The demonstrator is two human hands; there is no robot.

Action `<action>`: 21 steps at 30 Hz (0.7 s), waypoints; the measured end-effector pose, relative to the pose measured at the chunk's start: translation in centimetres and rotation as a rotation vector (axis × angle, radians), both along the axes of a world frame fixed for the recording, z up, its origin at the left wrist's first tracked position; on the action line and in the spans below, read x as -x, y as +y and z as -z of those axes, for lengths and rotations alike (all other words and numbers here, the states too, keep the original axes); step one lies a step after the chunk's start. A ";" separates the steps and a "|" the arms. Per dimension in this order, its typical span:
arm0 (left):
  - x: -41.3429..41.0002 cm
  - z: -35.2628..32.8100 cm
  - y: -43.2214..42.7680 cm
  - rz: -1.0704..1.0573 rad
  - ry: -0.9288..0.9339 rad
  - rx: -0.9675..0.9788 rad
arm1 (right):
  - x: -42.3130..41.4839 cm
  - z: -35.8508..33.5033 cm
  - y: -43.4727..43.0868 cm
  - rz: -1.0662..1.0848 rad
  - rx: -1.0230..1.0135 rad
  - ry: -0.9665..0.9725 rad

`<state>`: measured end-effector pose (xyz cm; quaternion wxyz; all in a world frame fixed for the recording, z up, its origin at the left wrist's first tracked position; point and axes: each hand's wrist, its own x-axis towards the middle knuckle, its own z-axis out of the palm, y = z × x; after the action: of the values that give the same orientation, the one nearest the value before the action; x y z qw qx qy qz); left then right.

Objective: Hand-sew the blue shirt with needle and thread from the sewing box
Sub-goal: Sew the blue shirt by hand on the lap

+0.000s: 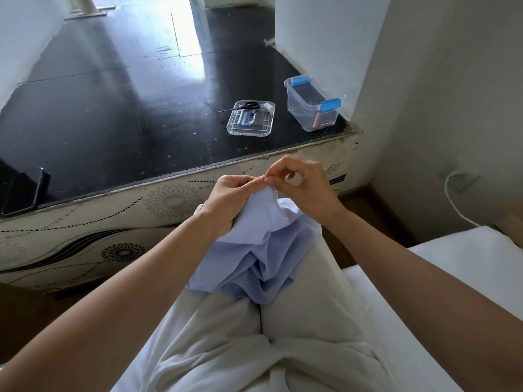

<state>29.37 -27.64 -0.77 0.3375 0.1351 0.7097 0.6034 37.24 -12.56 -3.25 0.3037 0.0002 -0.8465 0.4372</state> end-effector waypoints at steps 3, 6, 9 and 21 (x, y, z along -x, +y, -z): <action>0.1 0.2 0.0 -0.010 0.032 0.072 | 0.3 0.3 -0.2 0.022 -0.043 0.064; 0.3 0.6 0.3 -0.051 0.069 0.142 | 0.3 -0.1 -0.9 -0.053 -0.075 0.125; 0.7 0.8 0.4 -0.119 -0.023 0.109 | 0.2 -0.7 -1.8 -0.243 -0.057 0.051; 1.9 0.9 -0.4 -0.264 -0.223 -0.031 | -3.2 -2.6 1.0 -1.339 0.706 -1.098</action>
<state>27.42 -28.06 -1.69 0.3298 -0.0216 0.6702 0.6645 40.43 -11.54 -0.67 -0.4714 0.1892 -0.5131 0.6919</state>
